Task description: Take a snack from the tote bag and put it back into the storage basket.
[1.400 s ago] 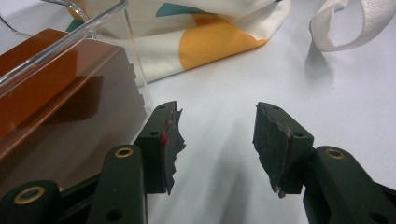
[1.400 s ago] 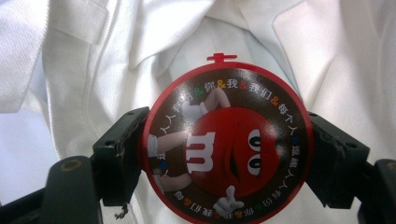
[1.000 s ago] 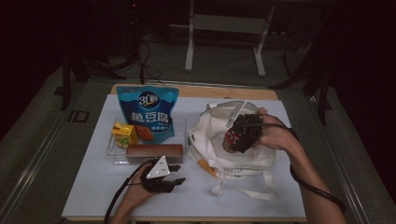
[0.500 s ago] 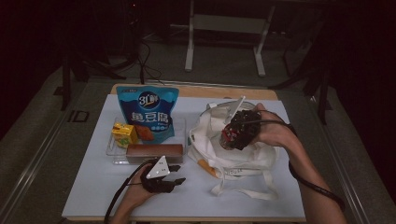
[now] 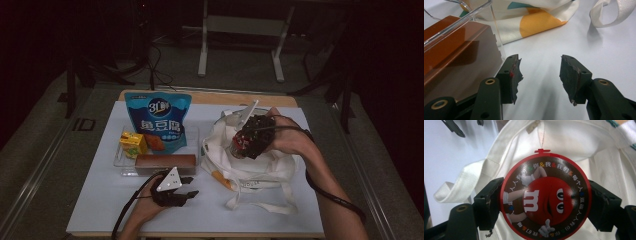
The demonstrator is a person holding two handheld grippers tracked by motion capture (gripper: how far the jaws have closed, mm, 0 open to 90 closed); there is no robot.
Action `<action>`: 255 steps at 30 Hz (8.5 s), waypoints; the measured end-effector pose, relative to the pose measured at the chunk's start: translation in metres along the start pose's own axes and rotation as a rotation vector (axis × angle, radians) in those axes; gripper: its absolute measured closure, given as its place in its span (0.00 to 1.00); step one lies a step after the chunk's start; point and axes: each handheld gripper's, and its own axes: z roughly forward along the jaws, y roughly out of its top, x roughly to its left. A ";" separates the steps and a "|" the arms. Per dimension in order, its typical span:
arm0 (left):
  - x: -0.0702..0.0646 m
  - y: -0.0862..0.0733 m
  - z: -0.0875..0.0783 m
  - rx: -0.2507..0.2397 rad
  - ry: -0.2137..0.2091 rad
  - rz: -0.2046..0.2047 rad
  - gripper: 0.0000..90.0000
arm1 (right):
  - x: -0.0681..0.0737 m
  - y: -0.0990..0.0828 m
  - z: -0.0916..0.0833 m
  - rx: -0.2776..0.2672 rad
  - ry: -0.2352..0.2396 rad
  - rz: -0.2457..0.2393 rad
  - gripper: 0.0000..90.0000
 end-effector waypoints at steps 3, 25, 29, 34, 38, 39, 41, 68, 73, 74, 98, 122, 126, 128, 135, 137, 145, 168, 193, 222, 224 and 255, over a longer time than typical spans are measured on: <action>0.000 0.000 0.000 0.000 0.000 0.000 0.56 | 0.002 0.003 0.000 0.001 0.003 -0.009 0.26; 0.000 0.000 0.000 -0.002 0.000 0.000 0.56 | 0.006 0.027 -0.005 -0.045 0.013 -0.054 0.26; 0.000 0.000 0.000 -0.002 -0.001 -0.002 0.56 | 0.007 0.033 -0.005 -0.052 0.017 -0.067 0.26; 0.000 0.000 0.000 -0.002 0.000 0.000 0.56 | 0.009 0.040 -0.007 -0.064 0.020 -0.082 0.26; 0.000 0.000 0.000 -0.001 -0.001 0.002 0.56 | 0.011 0.047 -0.006 -0.068 0.020 -0.094 0.26; 0.000 0.000 0.000 -0.001 -0.001 0.002 0.56 | 0.012 0.048 -0.006 -0.065 0.021 -0.097 0.26; 0.000 0.000 0.000 -0.003 -0.001 0.000 0.56 | 0.013 0.051 -0.006 -0.061 0.022 -0.105 0.26; 0.000 0.000 0.000 -0.002 -0.003 0.001 0.56 | 0.017 0.082 0.001 -0.059 0.049 -0.141 0.26; 0.000 0.000 0.000 -0.002 -0.003 0.002 0.56 | 0.016 0.085 0.002 -0.059 0.051 -0.148 0.26; 0.000 0.000 0.000 -0.002 -0.003 0.002 0.56 | 0.016 0.085 0.003 -0.059 0.052 -0.145 0.26; 0.000 0.000 0.000 -0.005 -0.007 0.002 0.56 | 0.014 0.103 0.010 -0.093 0.072 -0.129 0.26; 0.000 0.000 0.000 -0.006 -0.009 0.000 0.56 | 0.010 0.120 0.025 -0.126 0.092 -0.113 0.26; 0.000 0.000 0.000 -0.006 -0.008 0.001 0.56 | 0.010 0.123 0.028 -0.128 0.092 -0.116 0.26; 0.000 0.000 -0.001 -0.006 -0.009 0.001 0.56 | 0.010 0.125 0.029 -0.126 0.095 -0.124 0.26; 0.000 0.000 -0.001 -0.008 -0.011 -0.001 0.56 | 0.008 0.128 0.034 -0.126 0.098 -0.120 0.26; 0.000 0.000 0.000 -0.009 -0.010 -0.002 0.56 | 0.007 0.128 0.035 -0.126 0.098 -0.116 0.26; 0.001 0.000 -0.001 -0.009 -0.011 -0.002 0.56 | 0.002 0.127 0.040 -0.131 0.104 -0.097 0.26; 0.001 0.000 -0.001 -0.012 -0.012 -0.004 0.56 | -0.003 0.132 0.051 -0.129 0.091 -0.079 0.26; 0.000 0.000 -0.001 -0.011 -0.011 -0.002 0.56 | -0.005 0.136 0.063 -0.119 0.086 -0.048 0.26; 0.000 -0.001 -0.001 -0.013 -0.010 -0.005 0.56 | -0.003 0.140 0.081 -0.086 0.084 -0.046 0.26; 0.000 -0.001 -0.001 -0.013 -0.009 -0.002 0.56 | -0.003 0.140 0.082 -0.087 0.086 -0.046 0.26; 0.000 0.000 -0.001 -0.012 -0.010 0.000 0.56 | -0.008 0.134 0.098 -0.085 0.084 -0.005 0.26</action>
